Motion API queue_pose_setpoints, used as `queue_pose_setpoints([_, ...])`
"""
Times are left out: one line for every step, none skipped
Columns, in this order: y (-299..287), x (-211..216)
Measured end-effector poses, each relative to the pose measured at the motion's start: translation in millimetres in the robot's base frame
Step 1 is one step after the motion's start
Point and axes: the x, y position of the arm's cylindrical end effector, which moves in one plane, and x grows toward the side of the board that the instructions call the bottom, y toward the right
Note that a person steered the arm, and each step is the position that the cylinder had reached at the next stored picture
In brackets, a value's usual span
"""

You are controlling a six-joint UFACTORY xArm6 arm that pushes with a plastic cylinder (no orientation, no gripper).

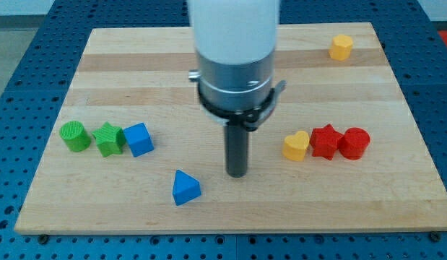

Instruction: Slightly push the yellow heart up

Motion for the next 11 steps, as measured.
queue_pose_setpoints([35.3,-0.2])
queue_pose_setpoints([35.3,10.8])
queue_pose_setpoints([46.2,16.5])
queue_pose_setpoints([57.9,-2.7])
queue_pose_setpoints([57.9,-17.6])
queue_pose_setpoints([61.7,-90.4])
queue_pose_setpoints([62.9,-136.0])
queue_pose_setpoints([62.9,-135.9])
queue_pose_setpoints([47.0,-113.4])
queue_pose_setpoints([15.6,-18.6])
queue_pose_setpoints([26.0,13.8])
